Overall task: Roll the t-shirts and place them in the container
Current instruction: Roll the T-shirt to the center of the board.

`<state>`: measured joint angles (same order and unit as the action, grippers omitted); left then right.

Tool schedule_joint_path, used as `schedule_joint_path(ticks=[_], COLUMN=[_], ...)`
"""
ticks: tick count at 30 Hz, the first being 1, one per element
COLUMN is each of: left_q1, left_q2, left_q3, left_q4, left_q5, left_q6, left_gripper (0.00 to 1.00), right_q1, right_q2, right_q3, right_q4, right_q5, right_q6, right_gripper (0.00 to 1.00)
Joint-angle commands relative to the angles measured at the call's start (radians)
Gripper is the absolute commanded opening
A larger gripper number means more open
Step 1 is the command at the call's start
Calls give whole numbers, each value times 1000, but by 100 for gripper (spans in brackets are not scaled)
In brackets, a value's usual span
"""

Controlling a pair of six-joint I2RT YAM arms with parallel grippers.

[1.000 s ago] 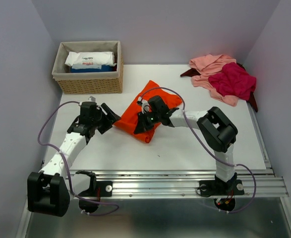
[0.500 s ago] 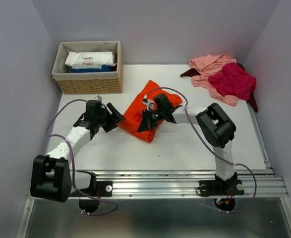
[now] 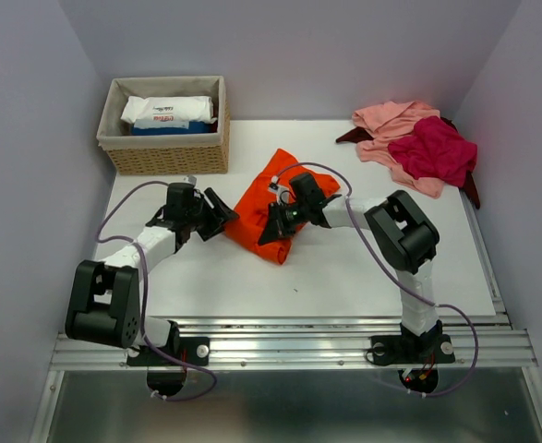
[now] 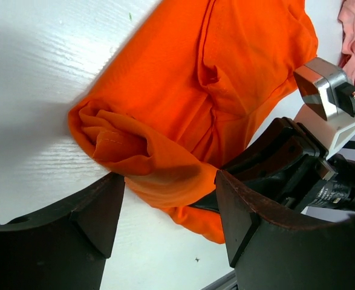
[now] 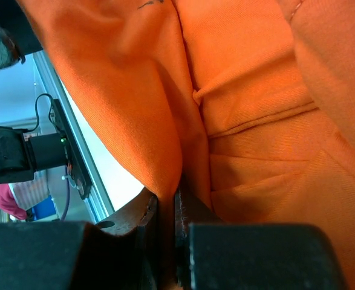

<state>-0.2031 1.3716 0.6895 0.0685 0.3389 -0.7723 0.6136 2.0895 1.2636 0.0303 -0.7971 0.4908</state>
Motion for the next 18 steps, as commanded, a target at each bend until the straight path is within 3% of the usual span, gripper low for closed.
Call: schedule_joint_path(ticks=[1,6,7,9,12,18], left_q1=[-5,-5,-5,-5,-5,-5], left_q2=[26,90,98,118,139,178], left_q3=[51,71,76,81,87,105], left_q4=[92,126,132,137,139,140], left_q5=[17,18,18,15,12,8], left_q6=[-16,-38,-42,-45,-44,-41], left_gripper=[71,70,70,69,69,68], right_q1=[-14,-23,-23,-23,-23,-23], right_q2=[6,-12,-20,-31,-58,-164], right_q3=[31,20,16,10,-6,-46], right_q4=[29,28,28,28,26,-22], right_q5=[-11,-5,-1,6,10,115], right_q6=[0,-3,-4,-4,-6,-17], right_gripper=[3,12,27,48,55,85])
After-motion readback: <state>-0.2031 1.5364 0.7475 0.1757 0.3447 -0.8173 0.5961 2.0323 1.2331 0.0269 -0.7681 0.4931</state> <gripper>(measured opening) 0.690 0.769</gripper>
